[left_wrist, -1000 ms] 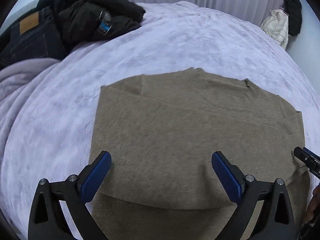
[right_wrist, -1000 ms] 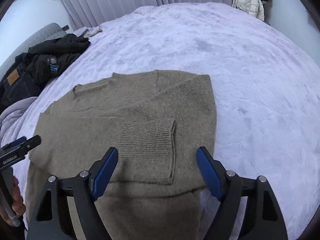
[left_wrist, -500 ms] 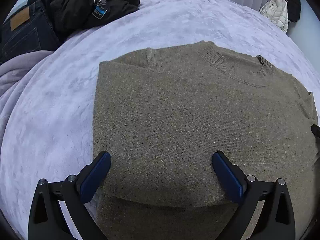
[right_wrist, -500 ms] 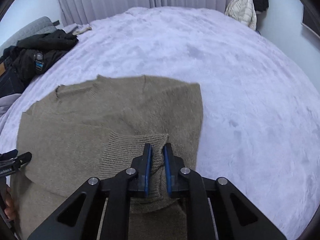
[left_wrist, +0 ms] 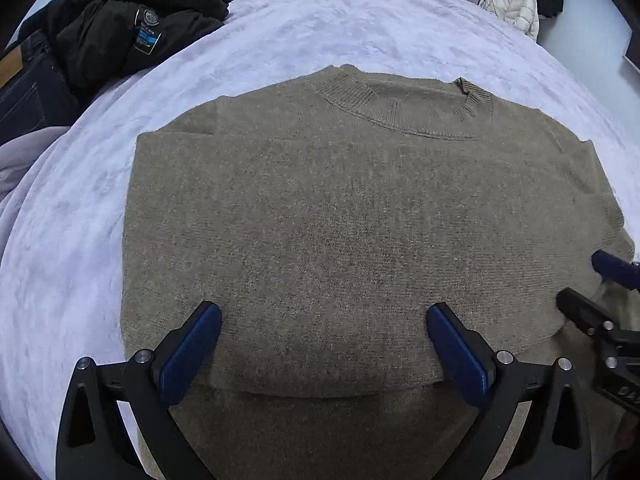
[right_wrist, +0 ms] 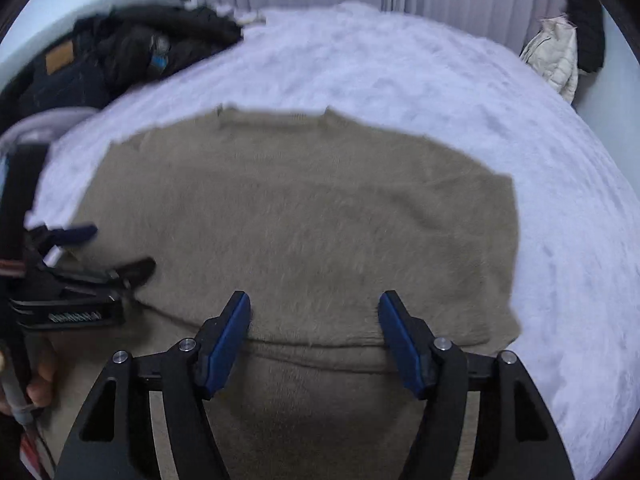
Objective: Fold small clothes
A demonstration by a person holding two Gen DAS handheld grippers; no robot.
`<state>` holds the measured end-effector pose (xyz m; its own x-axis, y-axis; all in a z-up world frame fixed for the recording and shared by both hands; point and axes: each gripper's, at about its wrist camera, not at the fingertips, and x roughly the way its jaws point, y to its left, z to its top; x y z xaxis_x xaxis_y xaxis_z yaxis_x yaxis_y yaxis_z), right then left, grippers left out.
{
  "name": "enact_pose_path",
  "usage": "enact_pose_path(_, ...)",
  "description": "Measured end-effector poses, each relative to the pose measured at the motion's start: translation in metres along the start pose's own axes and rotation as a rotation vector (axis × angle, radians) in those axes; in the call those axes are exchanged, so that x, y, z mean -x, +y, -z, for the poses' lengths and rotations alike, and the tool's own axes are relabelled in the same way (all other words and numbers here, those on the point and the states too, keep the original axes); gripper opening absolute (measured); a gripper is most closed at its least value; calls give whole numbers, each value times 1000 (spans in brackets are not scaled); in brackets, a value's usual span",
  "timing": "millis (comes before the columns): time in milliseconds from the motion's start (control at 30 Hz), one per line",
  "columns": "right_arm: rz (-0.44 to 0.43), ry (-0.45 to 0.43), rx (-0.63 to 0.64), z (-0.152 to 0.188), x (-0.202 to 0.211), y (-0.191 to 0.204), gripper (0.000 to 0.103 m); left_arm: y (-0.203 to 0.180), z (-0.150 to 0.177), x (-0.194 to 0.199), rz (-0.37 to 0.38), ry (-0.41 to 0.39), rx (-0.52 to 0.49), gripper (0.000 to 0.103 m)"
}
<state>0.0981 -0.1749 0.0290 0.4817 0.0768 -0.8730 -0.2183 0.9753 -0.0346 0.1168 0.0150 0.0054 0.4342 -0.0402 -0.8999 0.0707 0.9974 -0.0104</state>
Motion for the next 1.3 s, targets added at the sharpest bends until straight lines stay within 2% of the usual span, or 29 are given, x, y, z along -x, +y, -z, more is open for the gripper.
enact_pose_path(33, 33, 6, 4, 3, -5, 3, 71, 4, 2, 12, -3, 3, 30, 103)
enact_pose_path(133, 37, -63, -24, 13, 27, 7, 71, 8, 22, 51, 80, -95, 34, 103)
enact_pose_path(233, 9, -122, -27, 37, 55, 14, 79, -1, 48, 48, 119, -28, -36, 103)
enact_pose_path(300, 8, -84, -15, 51, 49, 22, 80, -11, 69, 22, 45, 61, -88, 103)
enact_pose_path(367, 48, 17, 4, 64, 27, 26, 80, -6, 83, 23, 60, 9, -86, 103)
enact_pose_path(400, 57, 39, 6, 71, 20, 25, 80, -3, 88, 28, 63, 5, -79, 103)
enact_pose_path(467, 33, -7, -19, 88, 32, 18, 80, 7, 102, 38, 69, 8, -57, 103)
enact_pose_path(567, 5, -18, -64, 125, 55, 4, 80, 19, 137, 56, 63, -26, -69, 103)
enact_pose_path(700, 38, -53, -14, 177, 77, 1, 80, 22, 182, 78, 40, -86, -120, 103)
enact_pose_path(733, 43, -57, -12, 189, 82, 1, 80, 23, 192, 82, 12, -94, -122, 103)
enact_pose_path(767, 46, -60, -11, 197, 86, 1, 80, 28, 199, 84, 19, -86, -107, 103)
enact_pose_path(833, 54, -63, -2, 207, 92, 0, 80, 42, 209, 92, 60, -79, -43, 103)
enact_pose_path(900, 68, -64, 20, 216, 98, 4, 80, 52, 210, 95, 74, -56, -20, 103)
enact_pose_path(1033, 84, -74, 43, 232, 110, 2, 80, 56, 234, 109, 28, -56, -56, 103)
enact_pose_path(1133, 92, -64, 61, 246, 115, 0, 82, 64, 245, 125, 19, -33, -15, 103)
enact_pose_path(1233, 104, -39, 38, 254, 130, -2, 83, 61, 253, 149, 68, -59, -1, 103)
enact_pose_path(1300, 85, -65, 32, 250, 141, 6, 83, 46, 241, 149, 132, -81, -26, 103)
